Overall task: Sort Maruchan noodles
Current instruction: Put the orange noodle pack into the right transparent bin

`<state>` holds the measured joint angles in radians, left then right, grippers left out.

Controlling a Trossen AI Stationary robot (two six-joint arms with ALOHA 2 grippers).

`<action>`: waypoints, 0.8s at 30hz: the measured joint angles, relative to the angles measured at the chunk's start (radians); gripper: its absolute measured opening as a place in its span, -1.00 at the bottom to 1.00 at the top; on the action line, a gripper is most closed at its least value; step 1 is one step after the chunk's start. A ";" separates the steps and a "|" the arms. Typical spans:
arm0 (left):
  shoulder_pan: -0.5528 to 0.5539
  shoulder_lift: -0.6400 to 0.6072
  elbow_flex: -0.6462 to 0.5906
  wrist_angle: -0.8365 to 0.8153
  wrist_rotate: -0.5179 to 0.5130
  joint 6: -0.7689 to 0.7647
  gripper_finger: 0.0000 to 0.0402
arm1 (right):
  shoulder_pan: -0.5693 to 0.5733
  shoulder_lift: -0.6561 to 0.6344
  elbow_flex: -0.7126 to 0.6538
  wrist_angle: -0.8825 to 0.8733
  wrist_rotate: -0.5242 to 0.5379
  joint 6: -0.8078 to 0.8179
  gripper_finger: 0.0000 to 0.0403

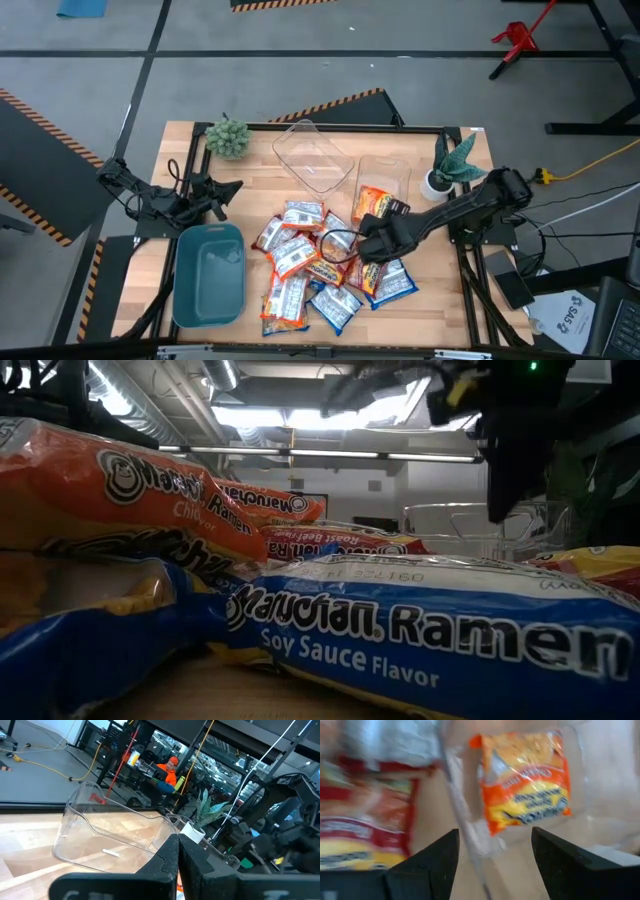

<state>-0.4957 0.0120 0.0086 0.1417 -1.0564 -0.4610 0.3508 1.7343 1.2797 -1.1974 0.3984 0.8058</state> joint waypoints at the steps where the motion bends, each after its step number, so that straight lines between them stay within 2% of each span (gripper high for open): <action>1: 0.000 0.000 0.000 0.000 0.000 0.000 -1.00 | -0.010 0.009 0.000 -0.024 0.001 0.013 0.15; 7: 0.000 0.000 0.000 0.000 0.001 0.000 -1.00 | -0.078 0.028 -0.001 -0.278 0.090 0.233 0.15; 11: 0.000 0.000 0.000 0.000 0.001 0.000 -1.00 | -0.116 0.028 -0.001 -0.378 0.094 0.306 0.15; 18: 0.000 0.000 0.000 0.000 0.000 0.000 -1.00 | -0.128 0.019 0.018 -0.347 0.134 0.312 0.15; 24: 0.000 0.000 0.000 0.013 0.001 -0.001 -1.00 | -0.078 0.003 0.168 -0.256 0.162 0.234 0.15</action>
<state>-0.4959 0.0120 0.0086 0.1545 -1.0555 -0.4622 0.2729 1.7375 1.4478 -1.4538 0.5607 1.0397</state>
